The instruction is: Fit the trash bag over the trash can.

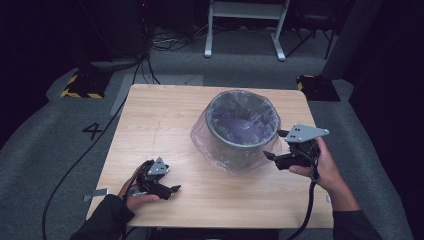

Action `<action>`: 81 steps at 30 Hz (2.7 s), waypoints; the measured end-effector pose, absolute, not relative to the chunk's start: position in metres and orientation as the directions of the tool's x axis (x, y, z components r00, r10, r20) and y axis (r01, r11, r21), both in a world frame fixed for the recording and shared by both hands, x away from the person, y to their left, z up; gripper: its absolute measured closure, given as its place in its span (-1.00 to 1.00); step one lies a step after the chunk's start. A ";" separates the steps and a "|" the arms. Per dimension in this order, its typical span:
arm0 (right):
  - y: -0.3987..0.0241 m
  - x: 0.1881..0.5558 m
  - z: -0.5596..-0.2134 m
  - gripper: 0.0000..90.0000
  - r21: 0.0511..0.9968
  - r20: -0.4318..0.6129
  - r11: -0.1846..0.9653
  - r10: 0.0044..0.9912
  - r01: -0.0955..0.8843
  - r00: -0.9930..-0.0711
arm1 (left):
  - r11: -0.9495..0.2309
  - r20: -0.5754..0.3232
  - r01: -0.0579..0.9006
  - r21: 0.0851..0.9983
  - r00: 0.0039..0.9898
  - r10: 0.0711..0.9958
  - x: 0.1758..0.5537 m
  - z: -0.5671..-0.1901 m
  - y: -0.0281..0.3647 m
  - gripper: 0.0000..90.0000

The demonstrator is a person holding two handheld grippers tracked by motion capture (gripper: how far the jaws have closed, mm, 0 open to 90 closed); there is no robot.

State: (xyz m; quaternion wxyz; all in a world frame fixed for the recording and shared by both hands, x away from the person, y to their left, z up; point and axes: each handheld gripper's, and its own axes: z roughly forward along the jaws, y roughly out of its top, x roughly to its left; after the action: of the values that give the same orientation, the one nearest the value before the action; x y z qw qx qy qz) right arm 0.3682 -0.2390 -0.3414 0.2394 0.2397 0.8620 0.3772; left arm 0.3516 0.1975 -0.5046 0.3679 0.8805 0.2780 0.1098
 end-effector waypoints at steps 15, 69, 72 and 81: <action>-0.249 0.370 -0.365 -0.55 0.747 -0.213 0.603 0.618 0.281 -0.757 | -0.575 -0.011 0.409 0.709 0.821 0.571 0.352 -0.505 0.197 -0.73; -0.286 0.357 -0.474 -0.56 0.636 -0.124 0.605 0.693 0.479 -0.711 | -0.575 -0.012 0.409 0.709 0.822 0.570 0.352 -0.505 0.197 -0.73; -0.290 0.355 -0.477 -0.56 0.638 -0.120 0.596 0.702 0.487 -0.702 | -0.575 -0.011 0.409 0.709 0.821 0.571 0.352 -0.505 0.197 -0.73; -0.309 0.347 -0.484 -0.55 0.658 -0.088 0.548 0.737 0.517 -0.670 | -0.575 -0.012 0.409 0.709 0.822 0.570 0.352 -0.505 0.197 -0.73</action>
State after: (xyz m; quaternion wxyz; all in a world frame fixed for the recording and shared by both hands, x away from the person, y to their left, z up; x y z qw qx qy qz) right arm 0.3472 -0.3086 -0.4838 0.1804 0.3641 0.8611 0.3056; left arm 0.3516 0.1974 -0.5047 0.3680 0.8806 0.2778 0.1095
